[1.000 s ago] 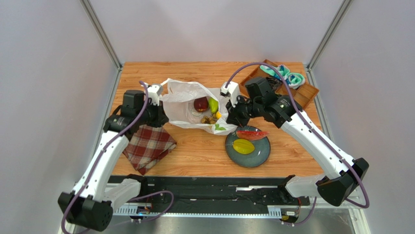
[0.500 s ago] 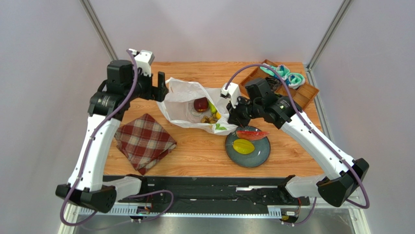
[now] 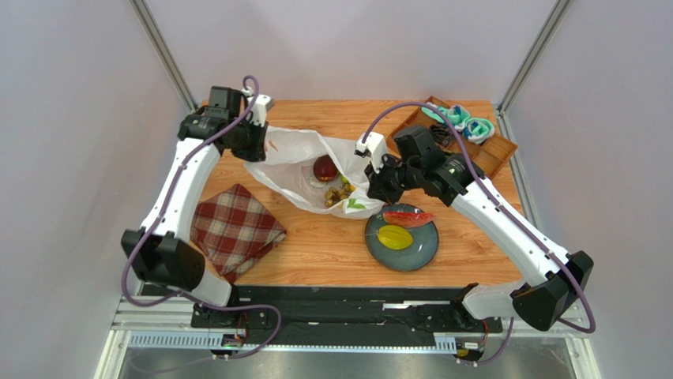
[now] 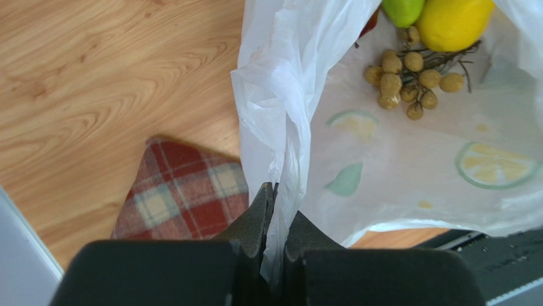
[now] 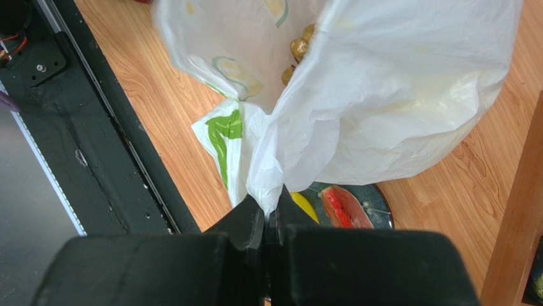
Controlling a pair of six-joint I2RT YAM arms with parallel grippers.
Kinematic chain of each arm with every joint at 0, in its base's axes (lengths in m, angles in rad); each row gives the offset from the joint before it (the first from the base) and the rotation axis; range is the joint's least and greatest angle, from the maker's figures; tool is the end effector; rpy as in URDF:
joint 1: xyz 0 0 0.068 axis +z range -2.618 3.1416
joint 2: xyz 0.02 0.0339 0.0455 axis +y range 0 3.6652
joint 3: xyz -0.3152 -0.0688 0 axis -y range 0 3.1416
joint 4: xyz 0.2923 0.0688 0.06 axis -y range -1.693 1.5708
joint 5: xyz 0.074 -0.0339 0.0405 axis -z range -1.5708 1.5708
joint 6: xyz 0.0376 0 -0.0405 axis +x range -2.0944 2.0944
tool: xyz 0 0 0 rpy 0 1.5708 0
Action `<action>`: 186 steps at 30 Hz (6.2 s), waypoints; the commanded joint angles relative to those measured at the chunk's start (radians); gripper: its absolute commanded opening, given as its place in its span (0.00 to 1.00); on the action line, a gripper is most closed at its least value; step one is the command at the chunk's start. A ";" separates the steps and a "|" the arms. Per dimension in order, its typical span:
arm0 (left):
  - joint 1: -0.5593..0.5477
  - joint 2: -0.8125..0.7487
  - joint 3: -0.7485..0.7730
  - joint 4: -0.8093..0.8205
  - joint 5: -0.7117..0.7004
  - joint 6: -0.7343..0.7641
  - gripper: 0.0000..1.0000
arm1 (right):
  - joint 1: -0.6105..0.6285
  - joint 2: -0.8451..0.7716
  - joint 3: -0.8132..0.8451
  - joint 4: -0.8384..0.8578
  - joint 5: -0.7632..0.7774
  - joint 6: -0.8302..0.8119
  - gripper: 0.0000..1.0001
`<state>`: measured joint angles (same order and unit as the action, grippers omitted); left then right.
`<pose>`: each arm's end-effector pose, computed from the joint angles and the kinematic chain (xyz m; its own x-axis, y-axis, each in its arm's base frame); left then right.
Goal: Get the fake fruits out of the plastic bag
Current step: Adjust the plastic bag at the center of the board, then take out the fake fruit from the plastic bag, then place the fake fruit on the plate.
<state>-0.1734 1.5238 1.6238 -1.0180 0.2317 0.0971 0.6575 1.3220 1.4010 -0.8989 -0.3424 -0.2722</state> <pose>0.3504 -0.0701 0.4294 -0.7492 0.2270 -0.6222 0.3797 0.9169 -0.1227 0.2327 0.1956 0.4219 -0.3538 -0.5932 -0.7232 -0.8847 0.4632 0.0530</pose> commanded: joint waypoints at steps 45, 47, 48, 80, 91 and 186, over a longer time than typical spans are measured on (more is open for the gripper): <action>-0.376 -0.096 -0.383 0.262 -0.007 -0.066 0.39 | 0.001 -0.049 0.012 0.129 -0.043 0.195 0.00; -0.364 -0.064 -0.366 0.294 -0.084 -0.091 0.55 | 0.001 -0.061 0.001 0.130 -0.041 0.179 0.00; -0.356 -0.038 -0.354 0.308 -0.094 -0.092 0.59 | 0.001 -0.064 -0.007 0.130 -0.035 0.173 0.00; -0.302 0.311 -0.157 0.607 0.185 0.029 0.65 | 0.004 -0.020 -0.014 0.100 -0.030 0.143 0.00; -0.302 0.397 -0.068 0.549 0.239 0.016 0.53 | 0.002 -0.007 -0.011 0.092 -0.020 0.136 0.00; -0.617 0.263 -0.291 0.753 0.572 -0.014 0.00 | -0.188 0.414 0.273 0.158 -0.014 0.197 0.00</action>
<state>-0.7666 1.7920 1.3033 -0.2985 0.7765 0.0914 0.4438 1.7172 1.6482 -0.7673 -0.3164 -0.0948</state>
